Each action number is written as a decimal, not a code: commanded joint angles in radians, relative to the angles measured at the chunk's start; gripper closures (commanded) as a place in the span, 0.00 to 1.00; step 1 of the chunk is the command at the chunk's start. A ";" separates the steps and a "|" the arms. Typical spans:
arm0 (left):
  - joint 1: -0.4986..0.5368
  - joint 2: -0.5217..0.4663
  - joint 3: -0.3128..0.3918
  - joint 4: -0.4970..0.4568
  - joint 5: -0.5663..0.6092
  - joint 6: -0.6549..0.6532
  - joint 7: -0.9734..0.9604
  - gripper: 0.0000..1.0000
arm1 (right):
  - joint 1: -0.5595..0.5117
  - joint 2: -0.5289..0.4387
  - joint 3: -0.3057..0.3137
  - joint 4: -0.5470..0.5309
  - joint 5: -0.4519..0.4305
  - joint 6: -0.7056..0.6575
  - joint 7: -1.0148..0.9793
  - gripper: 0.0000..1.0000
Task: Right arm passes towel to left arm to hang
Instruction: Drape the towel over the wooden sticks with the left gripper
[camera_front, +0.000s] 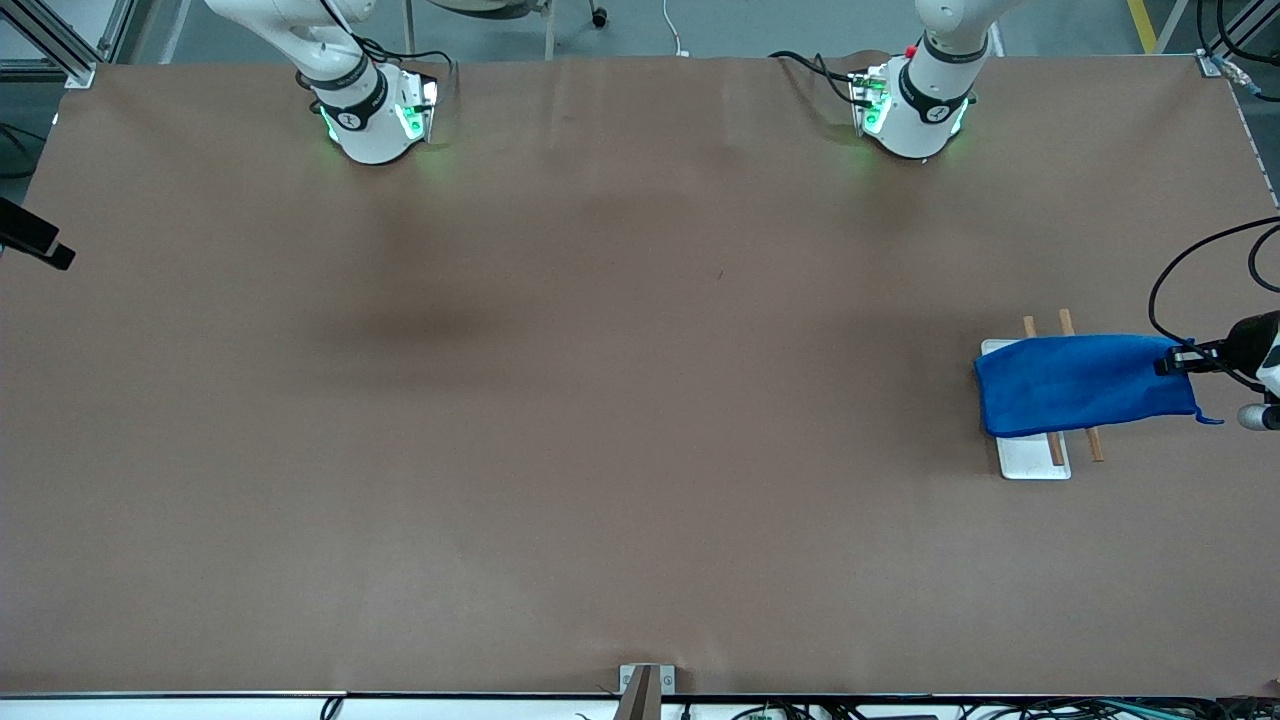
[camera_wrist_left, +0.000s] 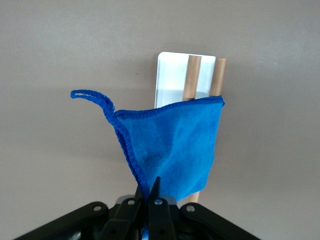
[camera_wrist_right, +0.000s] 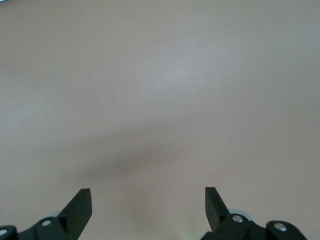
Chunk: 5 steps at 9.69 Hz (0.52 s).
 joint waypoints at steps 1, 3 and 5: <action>0.015 0.033 -0.005 0.002 0.020 0.023 0.008 0.99 | 0.001 0.004 0.000 0.018 -0.011 -0.014 -0.011 0.00; 0.039 0.045 -0.005 0.002 0.022 0.028 0.008 0.99 | 0.000 0.004 -0.001 0.016 -0.009 -0.014 -0.013 0.00; 0.055 0.060 -0.005 0.002 0.019 0.057 0.048 0.99 | -0.002 0.004 -0.001 0.013 -0.009 -0.014 -0.011 0.00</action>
